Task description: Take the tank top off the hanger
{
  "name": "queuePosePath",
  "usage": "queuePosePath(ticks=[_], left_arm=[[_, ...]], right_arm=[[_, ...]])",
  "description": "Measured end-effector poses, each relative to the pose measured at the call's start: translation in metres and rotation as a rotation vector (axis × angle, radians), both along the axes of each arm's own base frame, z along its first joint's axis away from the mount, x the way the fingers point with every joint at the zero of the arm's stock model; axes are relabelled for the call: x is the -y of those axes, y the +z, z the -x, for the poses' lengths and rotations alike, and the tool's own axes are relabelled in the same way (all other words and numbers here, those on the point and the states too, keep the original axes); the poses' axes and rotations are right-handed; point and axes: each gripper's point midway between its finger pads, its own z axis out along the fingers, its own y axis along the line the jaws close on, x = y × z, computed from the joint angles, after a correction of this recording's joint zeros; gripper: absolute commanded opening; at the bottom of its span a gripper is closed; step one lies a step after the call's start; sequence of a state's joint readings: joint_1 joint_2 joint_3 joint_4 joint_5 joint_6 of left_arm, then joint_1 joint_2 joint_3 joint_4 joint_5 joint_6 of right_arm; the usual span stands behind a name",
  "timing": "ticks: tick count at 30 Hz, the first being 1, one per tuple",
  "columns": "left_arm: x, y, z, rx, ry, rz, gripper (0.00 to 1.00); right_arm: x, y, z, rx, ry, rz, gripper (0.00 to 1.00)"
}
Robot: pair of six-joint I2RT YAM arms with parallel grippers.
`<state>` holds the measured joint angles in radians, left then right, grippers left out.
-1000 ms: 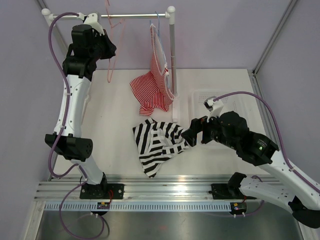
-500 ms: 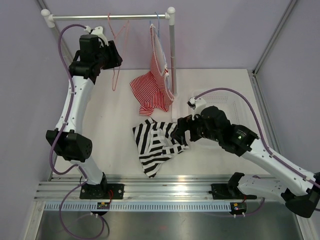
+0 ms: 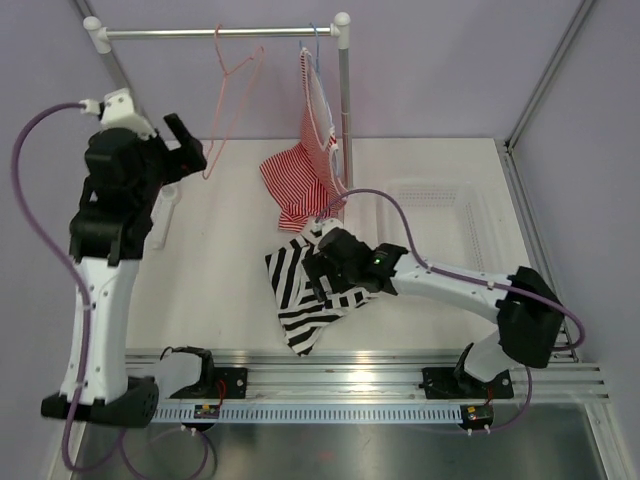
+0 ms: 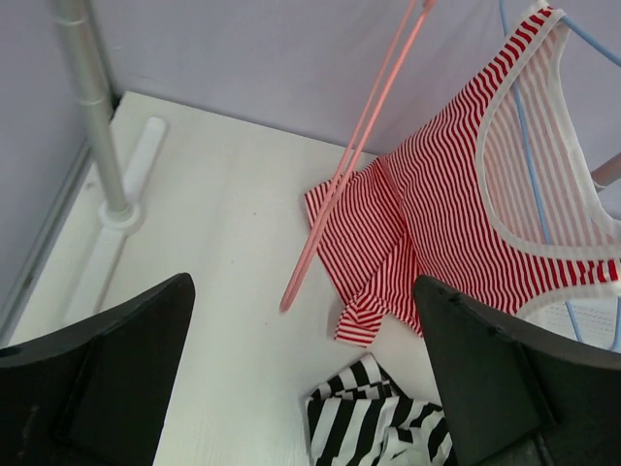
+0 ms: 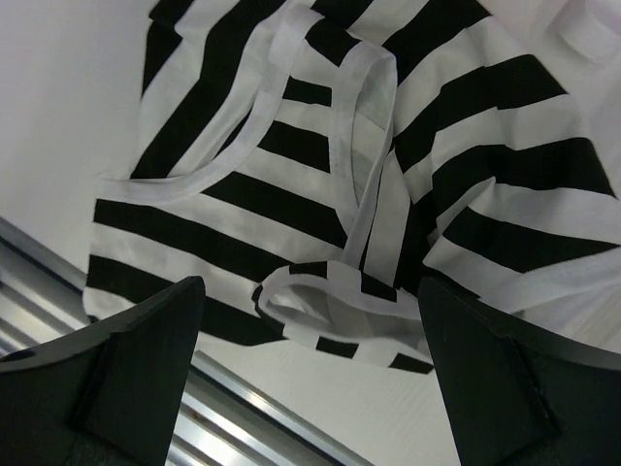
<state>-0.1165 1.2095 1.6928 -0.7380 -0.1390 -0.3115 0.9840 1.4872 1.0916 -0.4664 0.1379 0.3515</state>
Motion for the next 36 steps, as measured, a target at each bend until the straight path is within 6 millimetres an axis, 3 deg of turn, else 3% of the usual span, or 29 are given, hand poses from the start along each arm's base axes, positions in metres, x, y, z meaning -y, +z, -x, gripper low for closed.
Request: queuePosePath(ticks=[6, 8, 11, 12, 14, 15, 18, 19, 25, 27, 30, 36], left_arm=[[-0.023, 0.012, 0.094, 0.123, 0.067, -0.003, 0.99], [-0.028, 0.007, 0.112, 0.140, 0.074, -0.015, 0.99], [-0.032, -0.015, 0.118, 0.093, 0.081, -0.051, 0.99], [-0.033, -0.026, 0.117, 0.061, 0.082, -0.067, 0.99], [-0.035, -0.050, 0.115, -0.007, 0.086, -0.101, 0.99], [-0.037, -0.061, 0.116, -0.037, 0.087, -0.114, 0.99], [-0.040, -0.083, 0.117, -0.086, 0.097, -0.140, 0.99], [-0.042, -0.088, 0.120, -0.088, 0.101, -0.142, 0.99], [-0.051, -0.105, 0.136, 0.007, 0.149, -0.136, 0.99], [-0.055, -0.114, 0.138, 0.029, 0.175, -0.138, 0.99], [-0.061, -0.128, 0.137, 0.027, 0.210, -0.147, 0.99], [-0.063, -0.136, 0.130, 0.017, 0.226, -0.153, 0.99]], right_arm=[[-0.011, -0.053, -0.015, 0.003, -0.030, 0.155, 0.99], [-0.012, -0.069, -0.020, 0.000, -0.036, 0.197, 1.00], [-0.013, -0.097, -0.020, -0.035, -0.029, 0.247, 0.99], [-0.015, -0.106, -0.018, -0.057, -0.030, 0.248, 0.94], [-0.024, -0.106, -0.019, -0.059, -0.023, 0.213, 0.84], [-0.026, -0.107, -0.019, -0.060, -0.023, 0.208, 0.62], [-0.029, -0.108, -0.021, -0.047, -0.026, 0.186, 0.21], [-0.031, -0.108, -0.022, -0.045, -0.031, 0.174, 0.00], [-0.035, -0.102, -0.015, -0.035, -0.017, 0.146, 0.00], [-0.032, -0.093, -0.008, -0.037, -0.006, 0.145, 0.00], [-0.029, -0.056, -0.002, -0.012, 0.003, 0.101, 0.00], [-0.014, 0.082, -0.010, 0.180, -0.047, -0.098, 0.00]])
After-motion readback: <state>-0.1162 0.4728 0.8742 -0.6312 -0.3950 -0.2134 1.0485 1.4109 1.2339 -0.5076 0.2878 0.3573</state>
